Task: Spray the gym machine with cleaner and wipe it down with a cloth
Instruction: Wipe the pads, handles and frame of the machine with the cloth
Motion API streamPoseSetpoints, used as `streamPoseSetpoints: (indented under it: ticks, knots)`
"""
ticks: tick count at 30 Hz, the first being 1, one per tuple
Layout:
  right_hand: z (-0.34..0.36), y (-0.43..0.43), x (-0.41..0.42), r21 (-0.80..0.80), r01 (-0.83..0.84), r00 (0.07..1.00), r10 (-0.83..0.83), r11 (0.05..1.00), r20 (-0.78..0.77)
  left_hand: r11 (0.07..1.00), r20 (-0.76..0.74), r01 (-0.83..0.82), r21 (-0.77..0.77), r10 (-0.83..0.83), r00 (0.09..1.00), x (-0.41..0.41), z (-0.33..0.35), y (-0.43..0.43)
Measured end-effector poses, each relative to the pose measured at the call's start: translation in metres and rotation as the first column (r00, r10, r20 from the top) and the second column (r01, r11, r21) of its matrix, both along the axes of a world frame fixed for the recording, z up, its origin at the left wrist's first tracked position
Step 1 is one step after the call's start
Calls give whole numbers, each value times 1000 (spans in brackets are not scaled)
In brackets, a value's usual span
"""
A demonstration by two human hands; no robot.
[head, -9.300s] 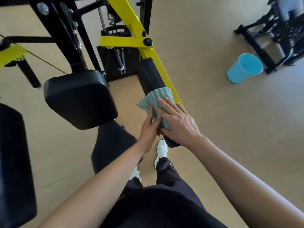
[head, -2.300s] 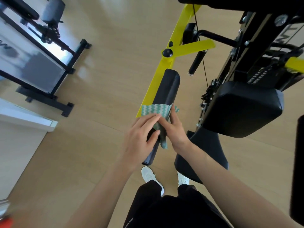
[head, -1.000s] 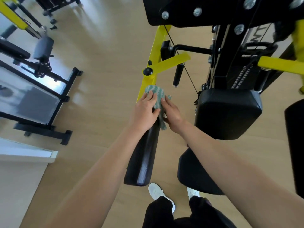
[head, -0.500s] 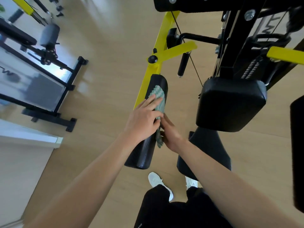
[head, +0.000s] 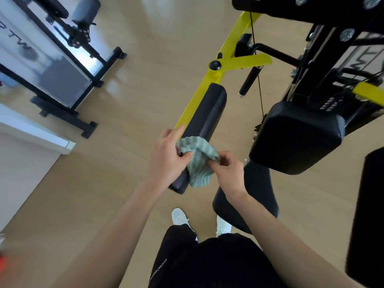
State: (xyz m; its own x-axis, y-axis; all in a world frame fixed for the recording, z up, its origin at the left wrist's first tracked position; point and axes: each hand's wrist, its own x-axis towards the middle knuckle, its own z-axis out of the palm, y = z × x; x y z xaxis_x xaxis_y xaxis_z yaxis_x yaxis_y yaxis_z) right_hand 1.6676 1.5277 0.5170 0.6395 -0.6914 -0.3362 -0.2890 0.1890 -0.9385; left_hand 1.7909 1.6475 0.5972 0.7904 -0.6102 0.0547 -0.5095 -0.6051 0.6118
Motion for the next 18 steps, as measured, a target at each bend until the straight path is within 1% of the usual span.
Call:
streamPoseSetpoints:
  ticks: [3, 5, 7, 8, 10, 12, 13, 15, 16, 18]
  knots:
    - [26, -17, 3, -205, -2, 999, 9, 979, 32, 999, -205, -44, 21, 47, 978, -4, 15, 4]
    - [42, -24, 9, -339, -14, 997, 38, 941, 64, 998, -333, -65, 5, 62, 941, -8, 21, 10]
    - [56, -28, 16, -510, -41, 991, 102, 859, 92, 994, -491, -93, -56, 54, 869, -13, 24, 17]
    - [58, -29, 20, -581, -70, 983, 156, 811, 100, 992, -537, -113, -64, 62, 841, -15, 23, 22]
    - [55, -26, 28, -649, -191, 946, 313, 736, 77, 986, -532, -168, -10, 137, 836, -17, 18, 32]
    - [39, -16, 34, -653, -358, 881, 474, 667, 1, 965, -460, -255, 64, 255, 851, -21, 6, 44]
    - [28, -8, 34, -662, -409, 855, 518, 628, -38, 949, -418, -301, 90, 310, 854, -24, 1, 51]
    - [8, 11, 30, -689, -449, 836, 541, 570, -97, 930, -364, -361, 68, 360, 859, -33, -7, 62]
    - [0, 21, 26, -693, -455, 836, 536, 560, -116, 925, -348, -378, 38, 367, 862, -38, -10, 66]
    - [-8, 42, 14, -671, -458, 840, 530, 583, -113, 923, -324, -384, -13, 359, 875, -49, -14, 73]
